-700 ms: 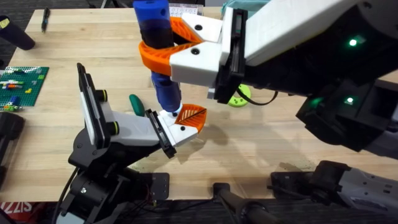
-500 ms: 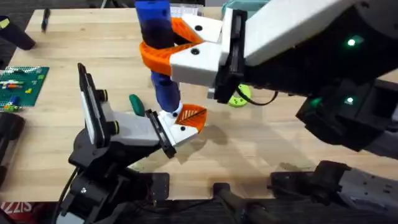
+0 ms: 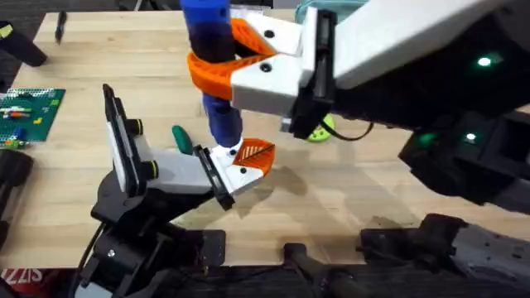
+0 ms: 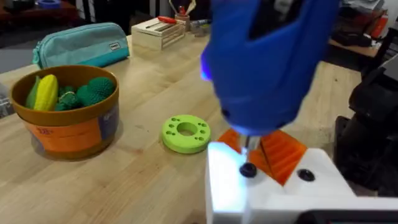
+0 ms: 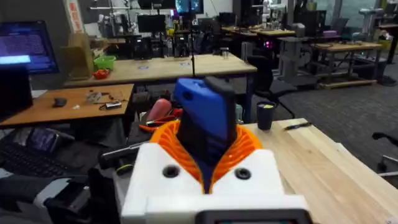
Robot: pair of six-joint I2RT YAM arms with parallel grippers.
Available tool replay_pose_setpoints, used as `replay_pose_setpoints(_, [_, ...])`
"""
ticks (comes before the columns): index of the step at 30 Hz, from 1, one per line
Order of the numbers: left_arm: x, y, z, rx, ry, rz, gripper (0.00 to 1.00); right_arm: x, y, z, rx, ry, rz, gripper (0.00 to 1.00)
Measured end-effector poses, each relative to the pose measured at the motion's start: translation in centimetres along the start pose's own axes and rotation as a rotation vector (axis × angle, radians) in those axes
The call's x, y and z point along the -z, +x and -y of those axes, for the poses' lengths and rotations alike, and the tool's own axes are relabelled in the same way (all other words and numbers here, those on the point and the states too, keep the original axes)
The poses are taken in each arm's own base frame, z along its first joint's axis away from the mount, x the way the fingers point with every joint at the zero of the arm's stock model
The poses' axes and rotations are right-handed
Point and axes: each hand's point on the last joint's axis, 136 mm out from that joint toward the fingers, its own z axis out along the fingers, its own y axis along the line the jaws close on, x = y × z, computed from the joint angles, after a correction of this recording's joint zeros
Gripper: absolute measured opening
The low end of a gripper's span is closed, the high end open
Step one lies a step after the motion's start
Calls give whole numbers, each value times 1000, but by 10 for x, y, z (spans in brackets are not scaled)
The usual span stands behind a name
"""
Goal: Pick up the gripper from the table and insert it into the empty holder that is missing its gripper. Then pick up a screw, insert it into the mounting hole, and use the screwdriver to tighten it. Finally, clean up the table by picking up the vegetable and placing it into the bucket.
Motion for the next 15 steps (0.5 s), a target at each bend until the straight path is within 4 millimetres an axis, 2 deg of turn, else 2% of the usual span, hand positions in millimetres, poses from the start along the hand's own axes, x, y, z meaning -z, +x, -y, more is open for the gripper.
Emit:
replay_pose_setpoints(5, [0, 0, 0, 0, 0, 0, 13, 6, -13, -5, 16, -4, 27, 40])
replay_pose_setpoints(15, [0, 0, 0, 0, 0, 0, 13, 6, -9, -5, 6, -2, 10, 40])
